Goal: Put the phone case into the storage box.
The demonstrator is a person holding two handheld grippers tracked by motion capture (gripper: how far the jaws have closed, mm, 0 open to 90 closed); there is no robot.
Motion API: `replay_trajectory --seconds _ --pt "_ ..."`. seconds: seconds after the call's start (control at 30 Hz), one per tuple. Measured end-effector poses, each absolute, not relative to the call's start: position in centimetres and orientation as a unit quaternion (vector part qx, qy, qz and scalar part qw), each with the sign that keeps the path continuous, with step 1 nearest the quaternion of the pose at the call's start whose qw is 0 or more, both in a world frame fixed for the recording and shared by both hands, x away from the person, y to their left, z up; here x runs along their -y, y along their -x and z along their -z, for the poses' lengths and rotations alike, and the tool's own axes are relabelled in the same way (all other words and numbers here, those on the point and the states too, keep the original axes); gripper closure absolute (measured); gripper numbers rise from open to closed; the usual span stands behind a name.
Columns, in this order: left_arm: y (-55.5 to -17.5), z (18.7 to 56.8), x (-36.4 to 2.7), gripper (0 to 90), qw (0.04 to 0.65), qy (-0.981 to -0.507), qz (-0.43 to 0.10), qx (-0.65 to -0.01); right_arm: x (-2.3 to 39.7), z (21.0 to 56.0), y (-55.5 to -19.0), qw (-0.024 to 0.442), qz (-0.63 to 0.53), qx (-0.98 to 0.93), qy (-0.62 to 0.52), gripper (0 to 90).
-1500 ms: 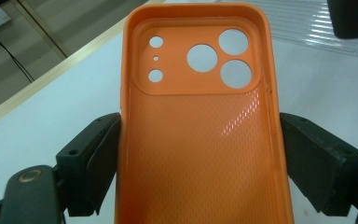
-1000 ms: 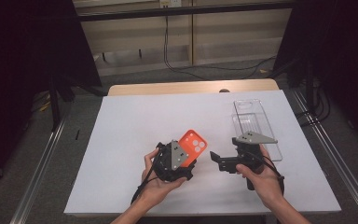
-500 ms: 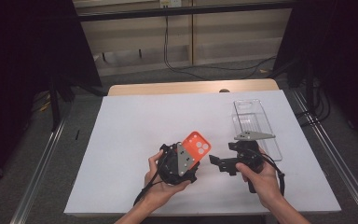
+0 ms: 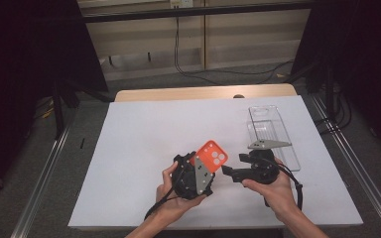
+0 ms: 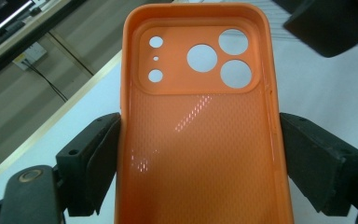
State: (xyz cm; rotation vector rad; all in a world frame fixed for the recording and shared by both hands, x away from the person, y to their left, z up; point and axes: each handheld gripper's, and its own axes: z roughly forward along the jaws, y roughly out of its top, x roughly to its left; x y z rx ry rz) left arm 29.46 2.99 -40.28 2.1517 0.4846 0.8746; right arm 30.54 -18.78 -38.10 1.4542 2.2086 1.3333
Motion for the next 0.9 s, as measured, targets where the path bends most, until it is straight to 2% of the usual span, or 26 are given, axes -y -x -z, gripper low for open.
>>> replay_trajectory --seconds 0.07,0.17,0.23,0.53,0.9 --pt "-29.5 40.2 -3.0 16.4 0.376 -0.839 -0.344 -0.190 18.5 37.7 -30.9 0.084 -0.450 -0.737 -0.497 33.6" --pt "-29.7 40.2 -3.1 16.4 0.374 -0.840 -0.343 -0.192 18.3 37.2 -31.4 0.067 -0.450 -0.719 -0.525 37.3" --pt "-29.8 40.2 -3.3 16.4 0.374 -0.839 -0.343 -0.195 18.1 37.0 -31.8 0.047 -0.458 -0.710 -0.533 43.7" --pt "-29.8 40.0 -3.4 16.4 0.377 -0.836 -0.346 -0.199 17.4 37.3 -32.3 0.014 -0.455 -0.702 -0.547 53.1" --pt "-29.8 40.0 -3.5 16.4 0.382 -0.836 -0.342 -0.197 17.5 37.7 -32.5 -0.003 -0.465 -0.690 -0.555 64.6"
